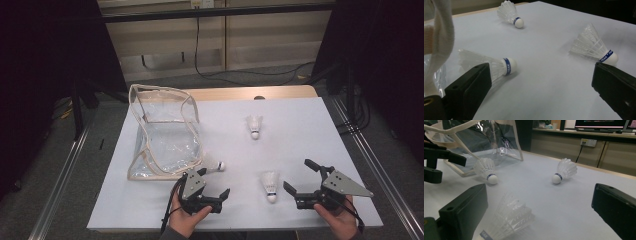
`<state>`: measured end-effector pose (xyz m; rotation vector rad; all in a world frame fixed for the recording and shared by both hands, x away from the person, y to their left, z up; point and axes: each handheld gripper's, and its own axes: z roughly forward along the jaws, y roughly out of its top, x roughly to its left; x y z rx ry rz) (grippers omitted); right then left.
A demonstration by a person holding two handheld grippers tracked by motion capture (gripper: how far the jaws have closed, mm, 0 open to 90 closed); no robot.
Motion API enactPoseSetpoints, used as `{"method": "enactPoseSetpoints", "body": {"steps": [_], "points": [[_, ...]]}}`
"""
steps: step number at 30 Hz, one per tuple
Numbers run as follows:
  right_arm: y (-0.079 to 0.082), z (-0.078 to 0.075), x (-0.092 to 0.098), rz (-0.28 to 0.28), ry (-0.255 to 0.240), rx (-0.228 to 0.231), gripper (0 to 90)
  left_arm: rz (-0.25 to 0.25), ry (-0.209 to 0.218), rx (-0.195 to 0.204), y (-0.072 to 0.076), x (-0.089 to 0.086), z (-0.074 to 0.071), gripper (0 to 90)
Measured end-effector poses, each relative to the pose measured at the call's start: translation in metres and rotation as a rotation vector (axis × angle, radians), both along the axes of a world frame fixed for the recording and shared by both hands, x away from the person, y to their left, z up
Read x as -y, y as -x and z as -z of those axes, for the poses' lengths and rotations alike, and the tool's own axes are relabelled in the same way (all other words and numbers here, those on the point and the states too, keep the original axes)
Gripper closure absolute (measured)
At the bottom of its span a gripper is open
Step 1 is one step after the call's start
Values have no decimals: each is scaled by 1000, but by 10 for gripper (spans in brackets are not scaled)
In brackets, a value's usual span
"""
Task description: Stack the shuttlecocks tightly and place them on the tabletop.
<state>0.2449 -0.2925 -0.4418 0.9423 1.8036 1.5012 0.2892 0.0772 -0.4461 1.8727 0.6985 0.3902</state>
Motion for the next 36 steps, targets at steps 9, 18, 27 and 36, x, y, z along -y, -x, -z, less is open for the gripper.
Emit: {"method": "enactPoseSetpoints", "body": {"steps": [9, 18, 27, 36], "points": [[0, 0, 1, 1, -5, -1, 0, -79, -15, -12, -6, 4, 2, 25], [0, 0, -1, -4, -9, -1, 0, -129, -43, -7, -9, 5, 3, 25], [-1, 0, -1, -7, -7, 1, 0, -164, -59, 6, -13, 5, 4, 26], [0, 0, -2, -9, -8, 2, 0, -185, -80, 22, -16, 7, 4, 29]]}}
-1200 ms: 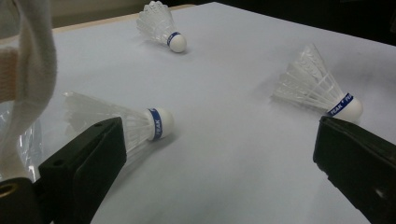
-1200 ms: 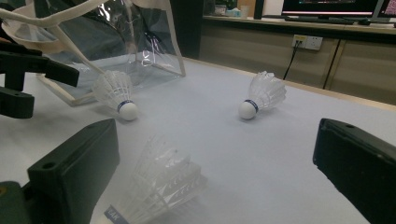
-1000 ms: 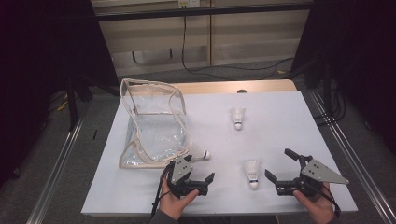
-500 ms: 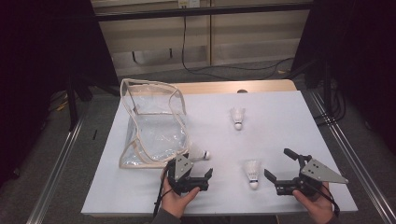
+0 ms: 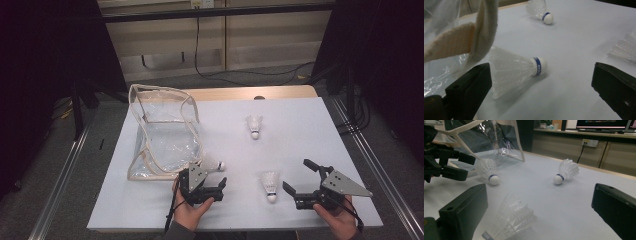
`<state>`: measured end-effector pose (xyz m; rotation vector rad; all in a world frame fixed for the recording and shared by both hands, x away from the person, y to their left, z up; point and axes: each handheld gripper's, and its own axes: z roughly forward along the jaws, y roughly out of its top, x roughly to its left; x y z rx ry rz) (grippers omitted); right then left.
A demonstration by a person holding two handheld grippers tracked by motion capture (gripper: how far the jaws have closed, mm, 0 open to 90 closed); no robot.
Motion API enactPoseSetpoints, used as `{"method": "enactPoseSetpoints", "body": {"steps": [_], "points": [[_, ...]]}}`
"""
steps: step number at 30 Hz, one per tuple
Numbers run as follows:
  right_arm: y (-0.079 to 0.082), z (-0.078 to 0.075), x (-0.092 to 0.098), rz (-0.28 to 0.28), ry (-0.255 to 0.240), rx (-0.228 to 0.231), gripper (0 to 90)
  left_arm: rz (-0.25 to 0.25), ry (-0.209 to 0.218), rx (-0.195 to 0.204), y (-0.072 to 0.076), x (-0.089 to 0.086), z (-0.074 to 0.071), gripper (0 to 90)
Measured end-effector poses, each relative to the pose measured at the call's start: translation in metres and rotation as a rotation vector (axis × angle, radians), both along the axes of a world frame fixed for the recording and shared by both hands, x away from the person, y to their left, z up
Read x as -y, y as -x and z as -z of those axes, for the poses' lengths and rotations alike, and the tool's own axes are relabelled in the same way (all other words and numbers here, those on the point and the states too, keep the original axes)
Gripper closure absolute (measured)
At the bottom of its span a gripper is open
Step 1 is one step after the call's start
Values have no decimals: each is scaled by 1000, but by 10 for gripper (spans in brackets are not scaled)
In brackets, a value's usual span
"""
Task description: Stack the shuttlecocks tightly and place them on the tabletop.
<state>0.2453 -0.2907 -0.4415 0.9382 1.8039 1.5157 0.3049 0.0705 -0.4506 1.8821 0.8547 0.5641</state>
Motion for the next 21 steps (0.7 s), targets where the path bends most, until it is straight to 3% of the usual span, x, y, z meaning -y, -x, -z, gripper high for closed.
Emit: {"method": "enactPoseSetpoints", "body": {"steps": [12, 21], "points": [[0, 0, 0, 2, -2, -1, 0, 1, -30, 5, -3, 4, 0, 34], [1, -1, 0, 0, -1, 1, 0, 6, -28, 10, -4, 6, 1, 46]]}}
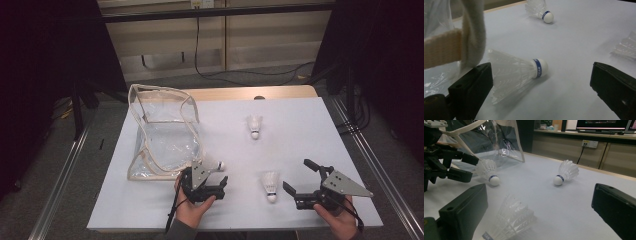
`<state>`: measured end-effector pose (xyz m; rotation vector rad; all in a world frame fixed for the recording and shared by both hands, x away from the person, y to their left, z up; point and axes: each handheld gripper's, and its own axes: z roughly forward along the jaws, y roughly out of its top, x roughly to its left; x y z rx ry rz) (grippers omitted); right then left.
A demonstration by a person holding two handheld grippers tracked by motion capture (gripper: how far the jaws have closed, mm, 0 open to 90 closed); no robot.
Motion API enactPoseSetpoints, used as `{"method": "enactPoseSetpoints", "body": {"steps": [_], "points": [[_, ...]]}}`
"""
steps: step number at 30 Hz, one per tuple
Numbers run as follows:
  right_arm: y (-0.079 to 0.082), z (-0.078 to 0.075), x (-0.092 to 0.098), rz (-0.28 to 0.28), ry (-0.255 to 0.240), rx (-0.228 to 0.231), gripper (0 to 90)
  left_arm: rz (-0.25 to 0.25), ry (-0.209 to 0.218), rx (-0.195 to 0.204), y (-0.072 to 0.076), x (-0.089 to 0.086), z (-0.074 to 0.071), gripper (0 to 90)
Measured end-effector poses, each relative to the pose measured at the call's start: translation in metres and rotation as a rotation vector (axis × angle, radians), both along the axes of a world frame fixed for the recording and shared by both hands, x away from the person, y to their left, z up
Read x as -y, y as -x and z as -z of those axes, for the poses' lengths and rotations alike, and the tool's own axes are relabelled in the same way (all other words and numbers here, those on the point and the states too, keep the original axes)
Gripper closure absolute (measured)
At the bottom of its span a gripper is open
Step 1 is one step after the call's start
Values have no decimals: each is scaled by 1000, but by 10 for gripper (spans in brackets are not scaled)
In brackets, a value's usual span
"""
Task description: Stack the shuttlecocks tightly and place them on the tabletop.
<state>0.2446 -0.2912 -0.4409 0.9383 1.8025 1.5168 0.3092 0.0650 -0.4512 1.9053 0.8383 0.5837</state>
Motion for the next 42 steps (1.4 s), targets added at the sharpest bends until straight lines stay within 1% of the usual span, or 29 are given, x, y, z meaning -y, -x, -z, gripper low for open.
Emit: {"method": "enactPoseSetpoints", "body": {"steps": [2, 5, 8, 11, 12, 13, 14, 15, 17, 18, 19, 20, 21, 22, 23, 24, 25, 26, 28, 29, 30, 34, 36, 37, 39, 42], "points": [[0, 0, 0, -3, 1, 3, 0, 5, -6, -2, 0, 0, 0, 46], [0, 0, 0, -2, 1, 4, 0, 16, 14, -13, 1, 1, 0, 54], [0, -1, 0, -3, 1, 7, 0, 25, 26, -20, 1, 3, 0, 55], [0, -1, 0, -4, 0, 7, 0, 35, 31, -21, 2, 4, -2, 111], [0, -1, 0, -4, 0, 7, 0, 32, 33, -22, 2, 4, -3, 111], [0, -1, 0, -4, 0, 7, 1, 28, 43, -22, 2, 5, -3, 160], [0, -1, 0, -4, -1, 6, 0, 30, 43, -27, 2, 5, -4, 199], [0, -1, 0, -4, -1, 6, 0, 29, 39, -28, 2, 6, -5, 199], [0, 0, 0, -2, -3, 8, 1, 19, 38, -27, 1, 7, -5, 263], [1, 0, 0, -3, -3, 7, 1, 17, 32, -35, 0, 8, -6, 358], [1, 0, 0, -3, -3, 7, 1, 13, 27, -41, -1, 9, -6, 358], [1, 0, 0, -3, -3, 8, 1, 10, 26, -49, -1, 10, -5, 393], [1, 0, 0, -3, -4, 7, 2, 3, 25, -53, -2, 12, -5, 436], [1, 0, 0, -3, -5, 5, 1, -8, 26, -66, -2, 13, -5, 506], [1, 0, 1, -3, -4, 4, 1, -6, 40, -67, -3, 14, -5, 551], [1, 0, 1, -4, -3, 6, 2, -9, 31, -69, -4, 15, -5, 584], [1, 0, 1, -2, -5, 6, 2, -12, 39, -77, -5, 18, -6, 630], [1, 0, 1, -2, -4, 6, 2, -12, 39, -77, -5, 18, -6, 669], [1, 0, 1, -2, -5, 8, 2, -15, 24, -79, -7, 20, -6, 733], [1, 0, 1, -2, -5, 8, 2, -19, 21, -78, -7, 21, -6, 733], [1, 0, 1, -2, -7, 7, 2, -27, 19, -78, -8, 22, -7, 769], [1, 0, 2, -5, -11, 4, 2, -29, -1, -68, -11, 25, -7, 878], [1, 0, 2, -5, -11, 4, 2, -33, 1, -62, -11, 27, -7, 885], [1, 0, 2, -5, -14, 4, 2, -32, -6, -62, -11, 27, -7, 888], [1, 0, 2, -3, -13, 5, 3, -34, -11, -48, -12, 30, -7, 893], [1, 0, 3, -4, -13, 6, 3, -36, -7, -44, -12, 32, -6, 894]]}}
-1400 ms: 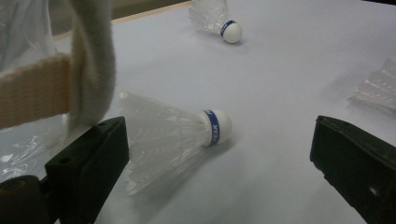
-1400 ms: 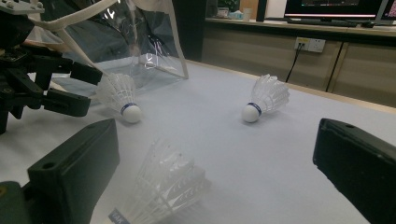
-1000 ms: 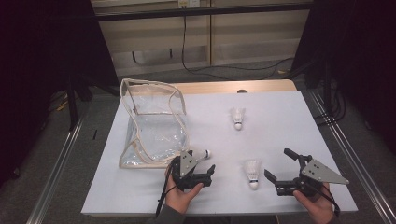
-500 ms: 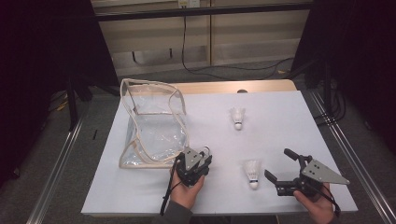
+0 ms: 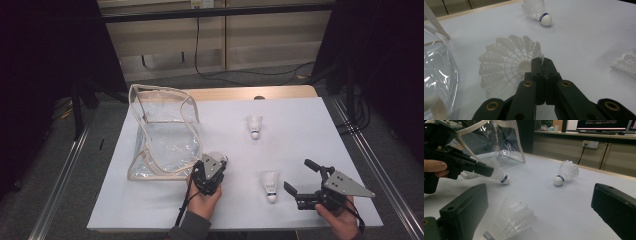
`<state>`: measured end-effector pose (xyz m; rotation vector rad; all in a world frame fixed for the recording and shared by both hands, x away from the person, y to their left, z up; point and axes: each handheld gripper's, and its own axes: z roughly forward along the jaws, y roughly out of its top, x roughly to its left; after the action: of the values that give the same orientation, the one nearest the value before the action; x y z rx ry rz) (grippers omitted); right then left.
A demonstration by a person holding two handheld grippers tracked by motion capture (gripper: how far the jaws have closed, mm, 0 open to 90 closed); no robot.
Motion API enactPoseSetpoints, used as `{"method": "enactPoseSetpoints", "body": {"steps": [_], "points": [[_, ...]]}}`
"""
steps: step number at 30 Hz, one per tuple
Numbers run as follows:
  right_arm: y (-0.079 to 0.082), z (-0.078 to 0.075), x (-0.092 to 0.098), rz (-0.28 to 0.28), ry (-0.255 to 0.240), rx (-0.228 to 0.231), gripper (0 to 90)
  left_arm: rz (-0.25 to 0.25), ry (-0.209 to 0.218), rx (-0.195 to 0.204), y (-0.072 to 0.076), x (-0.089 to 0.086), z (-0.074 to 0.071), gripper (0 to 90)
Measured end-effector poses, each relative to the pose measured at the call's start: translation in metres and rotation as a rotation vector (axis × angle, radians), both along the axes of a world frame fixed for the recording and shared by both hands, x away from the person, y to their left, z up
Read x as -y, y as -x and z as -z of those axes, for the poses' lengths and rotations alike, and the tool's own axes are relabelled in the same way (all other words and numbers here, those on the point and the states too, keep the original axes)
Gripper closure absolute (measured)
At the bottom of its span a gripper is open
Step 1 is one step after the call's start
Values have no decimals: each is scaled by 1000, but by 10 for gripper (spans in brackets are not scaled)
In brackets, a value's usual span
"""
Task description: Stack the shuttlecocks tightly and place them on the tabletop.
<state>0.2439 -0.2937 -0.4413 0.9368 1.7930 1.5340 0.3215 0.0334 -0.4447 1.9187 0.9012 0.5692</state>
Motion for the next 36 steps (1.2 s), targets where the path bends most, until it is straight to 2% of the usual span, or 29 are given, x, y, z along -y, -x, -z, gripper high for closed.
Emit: {"method": "enactPoseSetpoints", "body": {"steps": [2, 10, 11, 17, 36], "points": [[0, 0, 0, -1, -2, 1, 3, -3, -3, 1, 0, 1, -1, 897], [0, 0, 0, 2, 0, -2, 3, -7, 31, 15, -1, 8, -5, 898], [0, 0, 0, 2, 0, -2, 3, -5, 23, 15, -1, 8, -6, 898], [1, 0, 1, -3, -3, 1, 3, -5, 49, 19, -4, 16, -12, 897], [1, 0, 3, 1, -7, 0, 3, -51, 65, 17, -22, 37, -18, 892]]}}
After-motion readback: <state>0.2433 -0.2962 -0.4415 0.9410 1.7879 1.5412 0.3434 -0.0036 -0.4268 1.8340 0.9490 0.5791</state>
